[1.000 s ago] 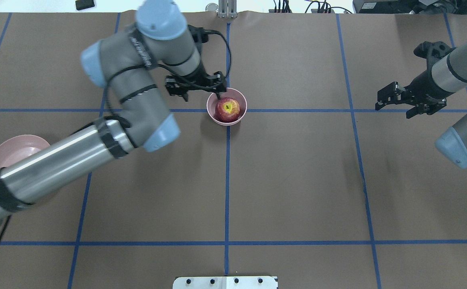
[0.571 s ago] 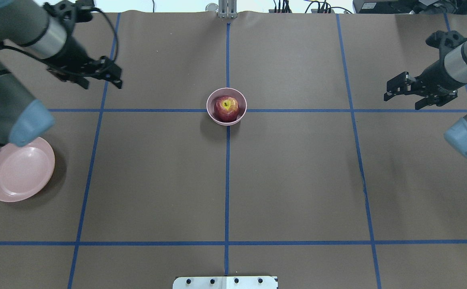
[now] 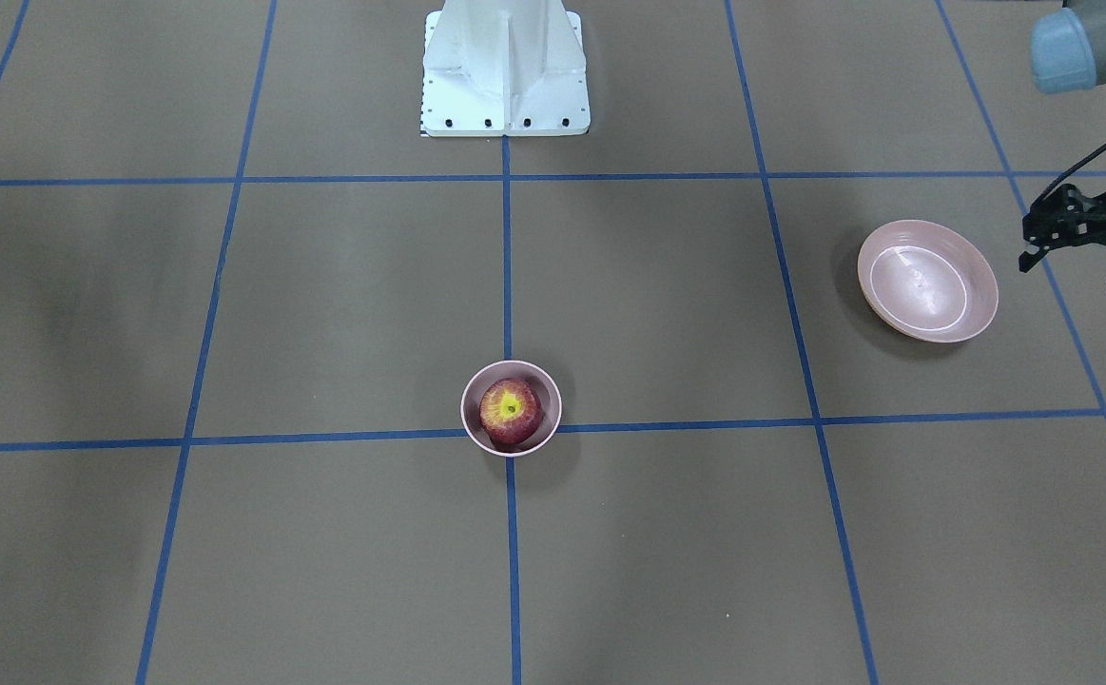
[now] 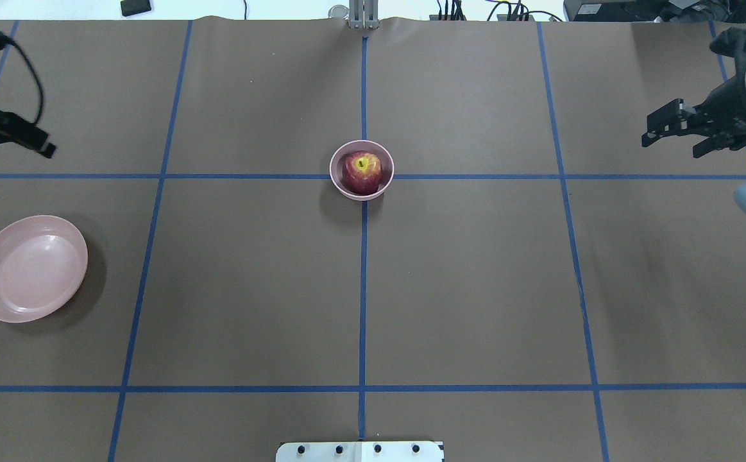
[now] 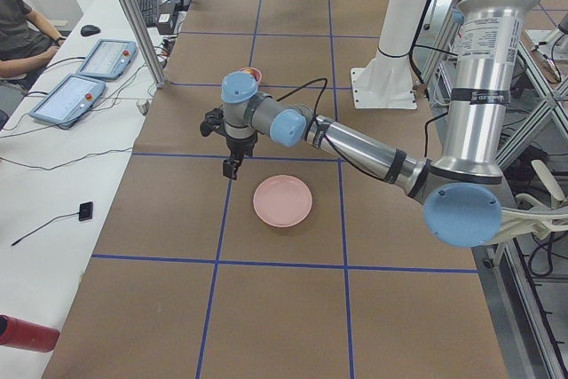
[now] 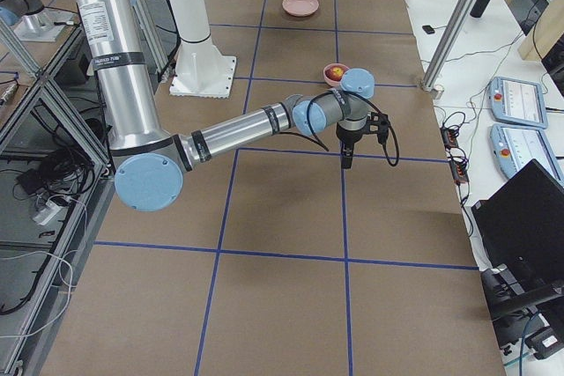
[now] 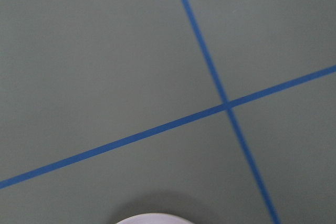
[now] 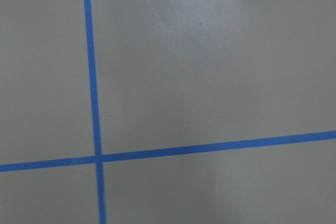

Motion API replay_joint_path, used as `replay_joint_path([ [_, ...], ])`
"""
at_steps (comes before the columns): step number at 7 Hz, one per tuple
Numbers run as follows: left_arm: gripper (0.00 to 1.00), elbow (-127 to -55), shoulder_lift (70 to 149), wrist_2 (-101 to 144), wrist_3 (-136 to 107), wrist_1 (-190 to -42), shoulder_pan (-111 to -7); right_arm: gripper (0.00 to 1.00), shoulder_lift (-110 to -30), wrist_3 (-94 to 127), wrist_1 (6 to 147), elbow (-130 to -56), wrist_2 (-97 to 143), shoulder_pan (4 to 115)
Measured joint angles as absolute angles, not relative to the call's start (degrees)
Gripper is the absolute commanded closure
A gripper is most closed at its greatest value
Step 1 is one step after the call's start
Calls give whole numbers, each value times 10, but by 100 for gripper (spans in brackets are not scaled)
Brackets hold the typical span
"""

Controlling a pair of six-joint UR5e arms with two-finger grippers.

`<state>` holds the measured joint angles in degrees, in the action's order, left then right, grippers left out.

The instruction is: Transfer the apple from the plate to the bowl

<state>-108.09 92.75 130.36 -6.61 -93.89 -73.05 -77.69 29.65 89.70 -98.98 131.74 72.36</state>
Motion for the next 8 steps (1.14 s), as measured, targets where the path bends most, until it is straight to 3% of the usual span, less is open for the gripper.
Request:
replay_joint_path([
  [5,2,-982,926,1307,-49,-947,-782,0,-761,191,967,-1004,1350,764],
  [8,2,-997,925,1341,-51,-947,-788,0,-753,193,968,-1010,1349,773],
])
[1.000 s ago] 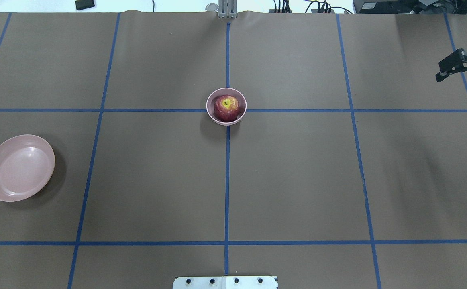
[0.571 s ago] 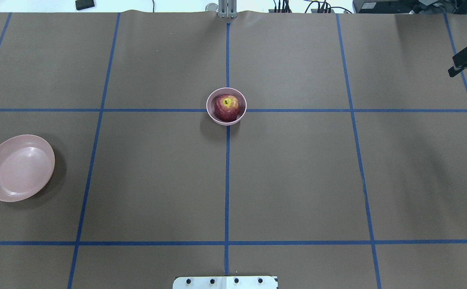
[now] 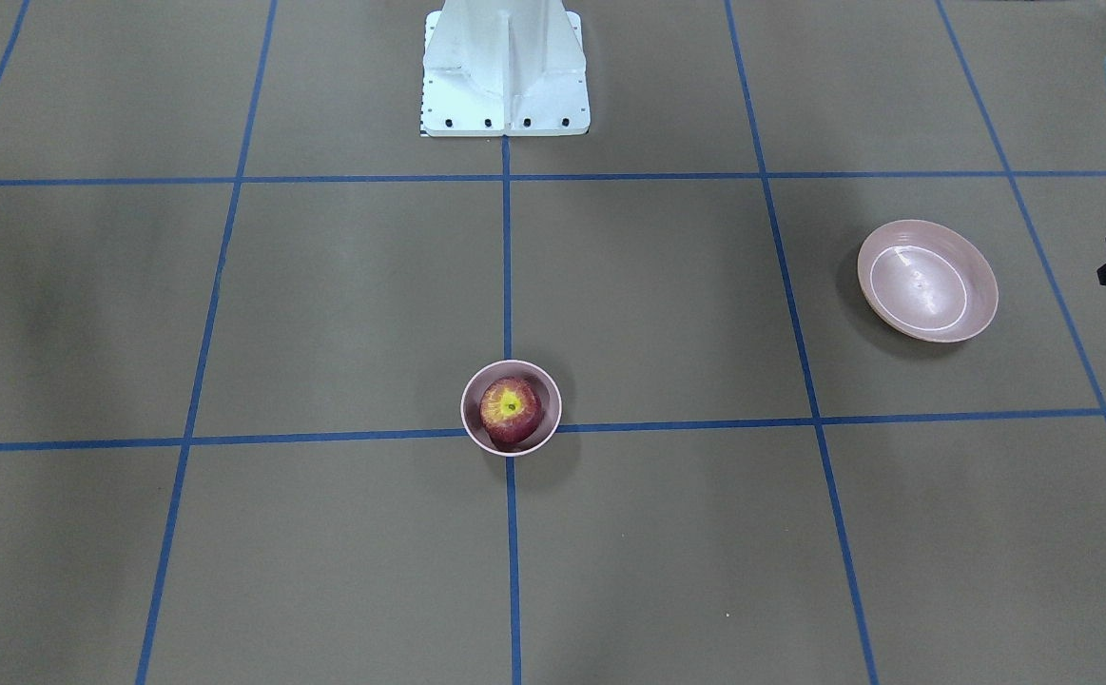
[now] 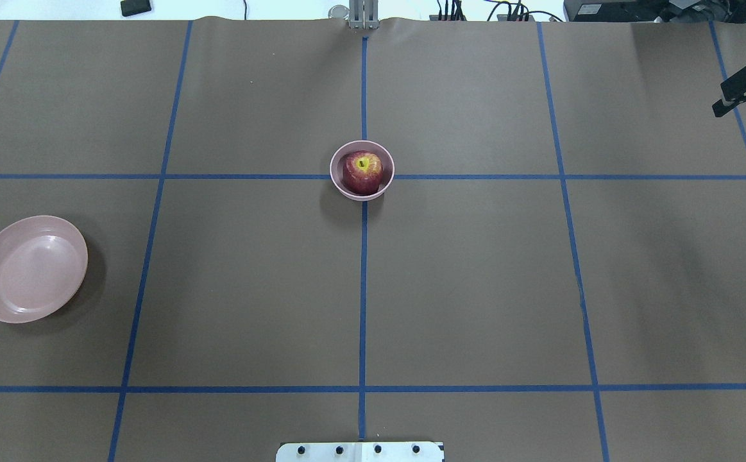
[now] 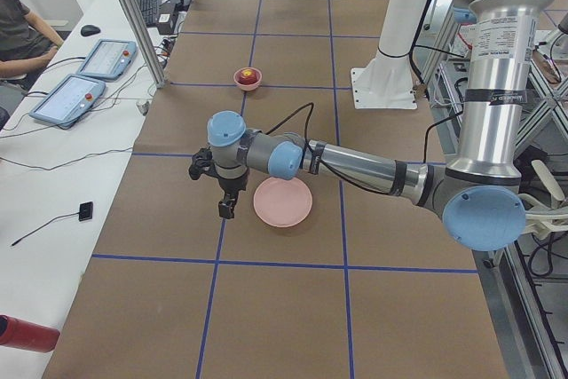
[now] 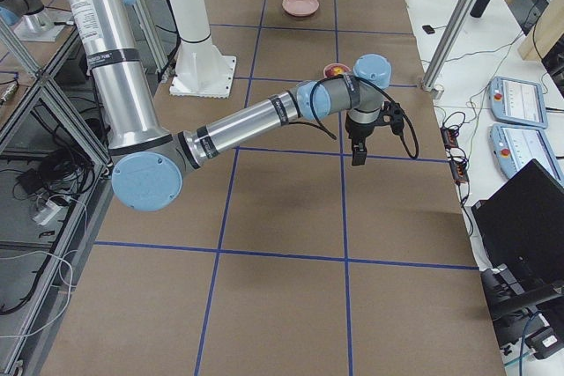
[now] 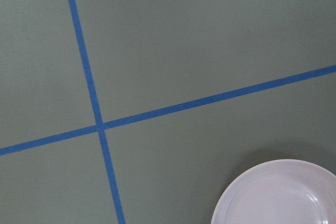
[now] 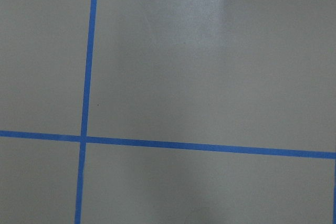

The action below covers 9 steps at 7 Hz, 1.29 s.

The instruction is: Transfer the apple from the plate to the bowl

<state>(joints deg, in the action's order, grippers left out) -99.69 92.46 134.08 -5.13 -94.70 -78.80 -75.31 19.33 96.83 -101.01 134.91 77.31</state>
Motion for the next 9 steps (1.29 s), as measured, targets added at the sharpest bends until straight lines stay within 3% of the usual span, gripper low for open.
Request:
replay_joint_path([
  [4,2,-1045,912,1350,-108,-944,-789,0,-787,194,969,-1045,1356,774],
  [9,2,-1056,893,1349,-113,-946,-789,0,-791,194,967,-1029,1351,769],
])
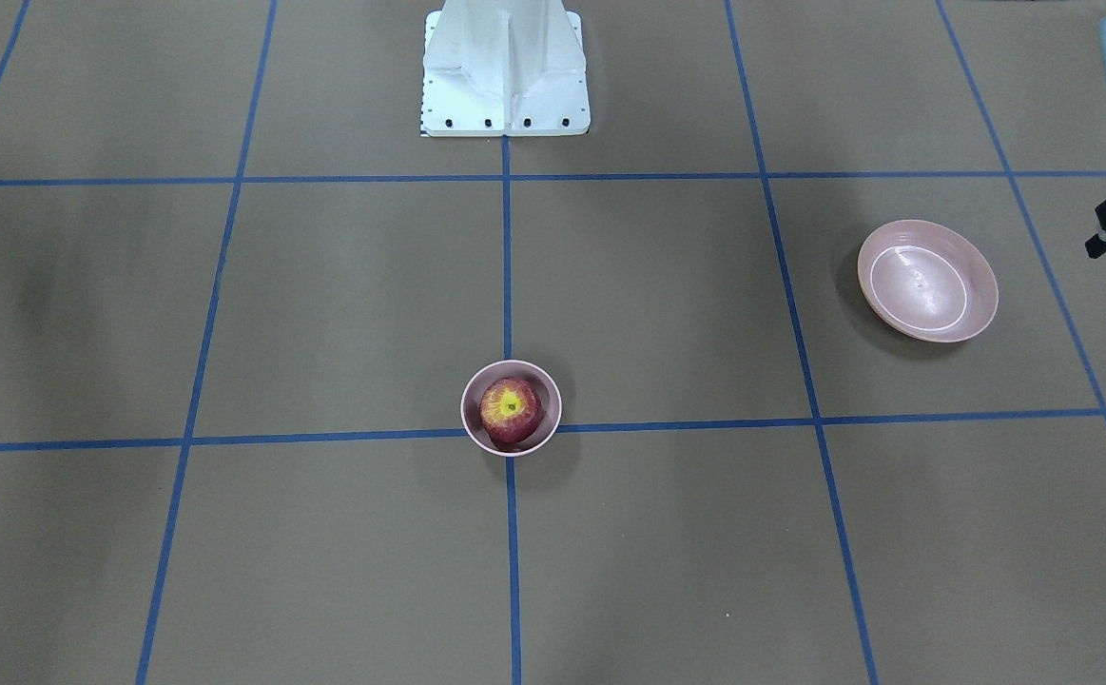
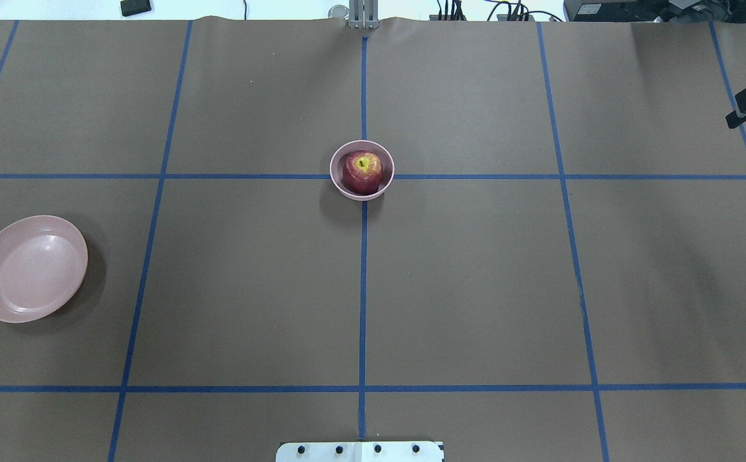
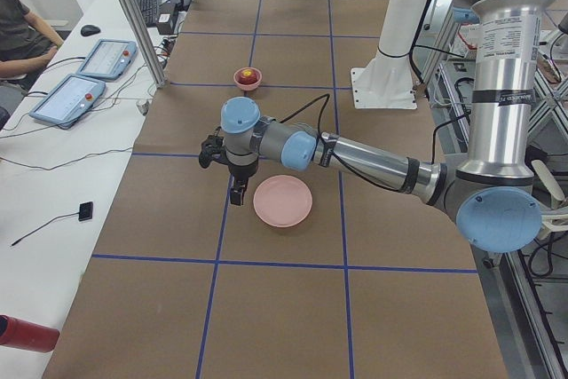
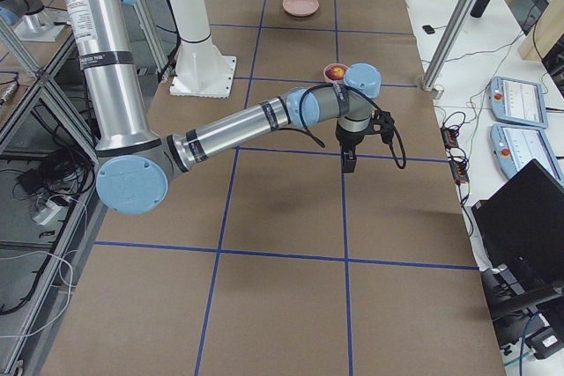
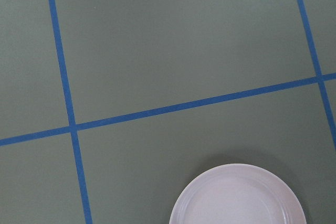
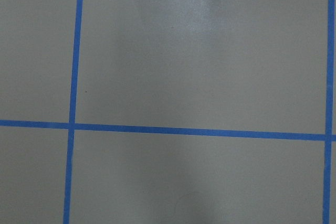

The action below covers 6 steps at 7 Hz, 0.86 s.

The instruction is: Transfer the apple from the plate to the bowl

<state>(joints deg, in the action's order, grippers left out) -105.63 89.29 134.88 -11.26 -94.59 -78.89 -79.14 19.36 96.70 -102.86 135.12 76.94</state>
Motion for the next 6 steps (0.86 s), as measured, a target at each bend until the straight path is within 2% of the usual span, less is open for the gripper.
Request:
replay_joint_path([
  [6,2,-1051,884,1329,-112,-951,-787,0,-795,194,961,-1020,1359,767],
])
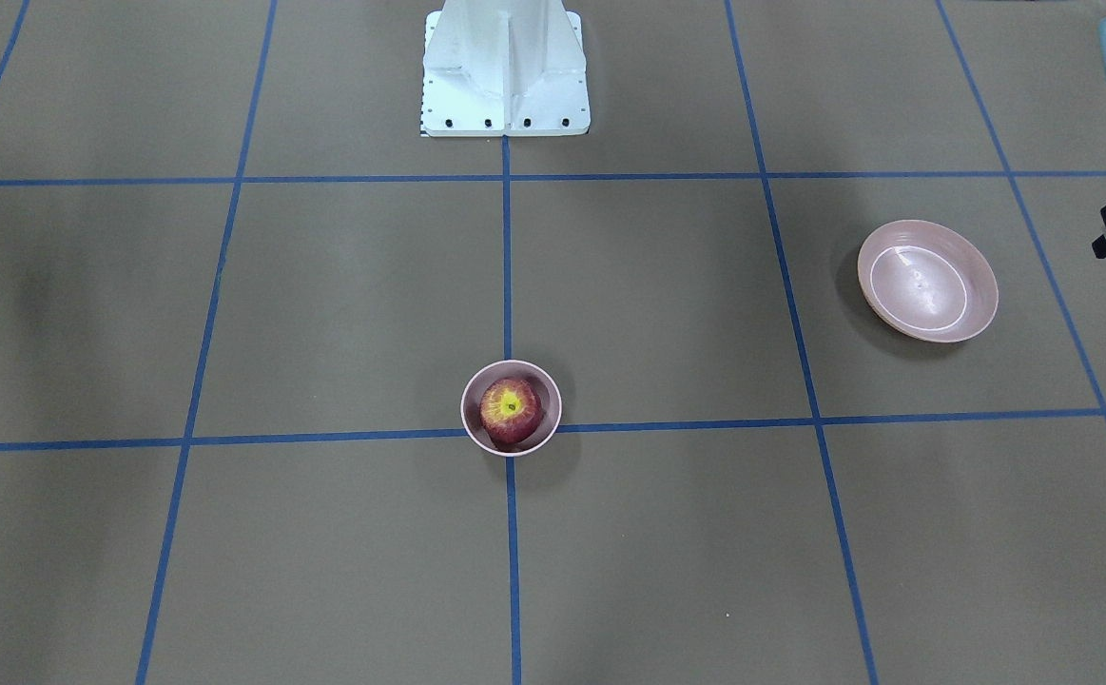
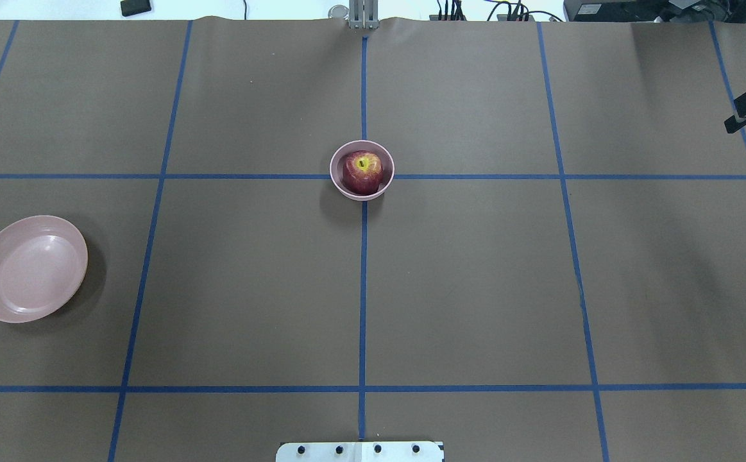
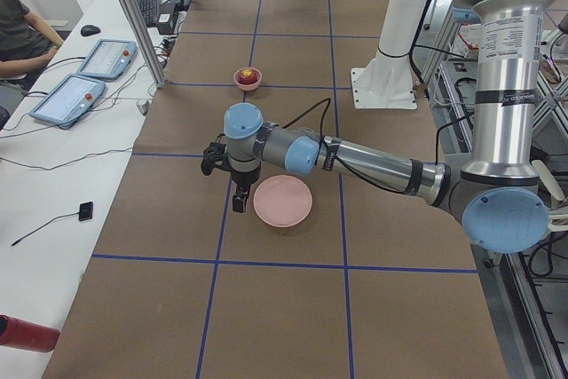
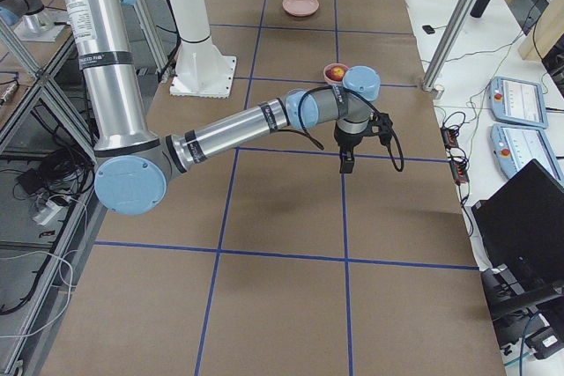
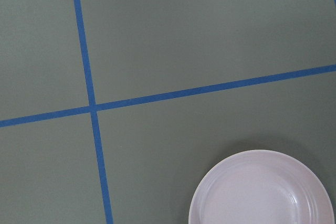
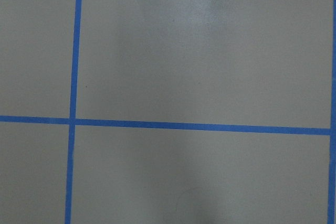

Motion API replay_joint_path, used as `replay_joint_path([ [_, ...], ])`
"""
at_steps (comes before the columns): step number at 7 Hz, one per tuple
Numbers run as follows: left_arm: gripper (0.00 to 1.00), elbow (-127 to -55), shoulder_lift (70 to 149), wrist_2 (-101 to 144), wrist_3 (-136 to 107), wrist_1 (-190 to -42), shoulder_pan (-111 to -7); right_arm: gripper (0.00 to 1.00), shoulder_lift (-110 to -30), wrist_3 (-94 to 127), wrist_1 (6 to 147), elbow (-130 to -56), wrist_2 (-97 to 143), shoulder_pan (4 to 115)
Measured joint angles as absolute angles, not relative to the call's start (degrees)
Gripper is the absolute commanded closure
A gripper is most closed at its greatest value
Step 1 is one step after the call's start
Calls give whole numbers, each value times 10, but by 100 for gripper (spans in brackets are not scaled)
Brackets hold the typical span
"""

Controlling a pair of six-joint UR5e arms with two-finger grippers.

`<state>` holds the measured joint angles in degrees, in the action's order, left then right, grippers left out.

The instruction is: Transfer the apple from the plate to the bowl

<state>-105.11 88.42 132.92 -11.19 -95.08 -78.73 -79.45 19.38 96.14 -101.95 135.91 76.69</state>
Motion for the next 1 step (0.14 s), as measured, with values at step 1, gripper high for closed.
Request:
replay_joint_path([
  [1,2,-1051,884,1329,-111,-951,-787,0,-794,194,961,-1018,1358,767],
])
